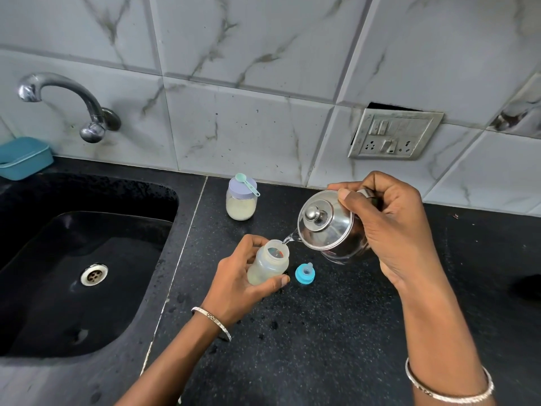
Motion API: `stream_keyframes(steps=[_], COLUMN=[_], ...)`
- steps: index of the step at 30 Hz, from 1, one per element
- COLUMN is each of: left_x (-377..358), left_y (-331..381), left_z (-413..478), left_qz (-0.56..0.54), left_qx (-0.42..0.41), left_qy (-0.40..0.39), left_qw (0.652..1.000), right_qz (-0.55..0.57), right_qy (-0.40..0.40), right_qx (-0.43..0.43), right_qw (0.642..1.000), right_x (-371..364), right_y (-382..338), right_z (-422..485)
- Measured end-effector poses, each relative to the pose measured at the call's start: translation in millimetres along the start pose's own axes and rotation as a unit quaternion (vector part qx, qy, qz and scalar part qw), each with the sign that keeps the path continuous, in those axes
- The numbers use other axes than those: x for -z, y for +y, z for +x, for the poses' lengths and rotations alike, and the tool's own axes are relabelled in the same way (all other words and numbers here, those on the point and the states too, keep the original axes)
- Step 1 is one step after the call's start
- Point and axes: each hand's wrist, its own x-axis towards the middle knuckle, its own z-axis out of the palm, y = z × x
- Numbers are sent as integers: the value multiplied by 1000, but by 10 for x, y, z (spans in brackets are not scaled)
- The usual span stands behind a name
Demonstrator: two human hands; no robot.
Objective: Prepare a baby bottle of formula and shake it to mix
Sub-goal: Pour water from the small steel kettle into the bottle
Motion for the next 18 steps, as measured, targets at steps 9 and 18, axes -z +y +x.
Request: stream_keyframes(steps=[9,18], left_x=[6,119], left_y=[144,186], left_z=[-116,-47], left_qz=[-10,-21], left_qx=[2,5], left_qy=[13,-2], left_qw=[1000,1000], right_qz=[-8,-8], right_qy=[-5,10], right_qx=[5,7], right_qw=[1000,1000], right_x=[36,-53], right_y=[-70,-128], right_z=[-75,-63])
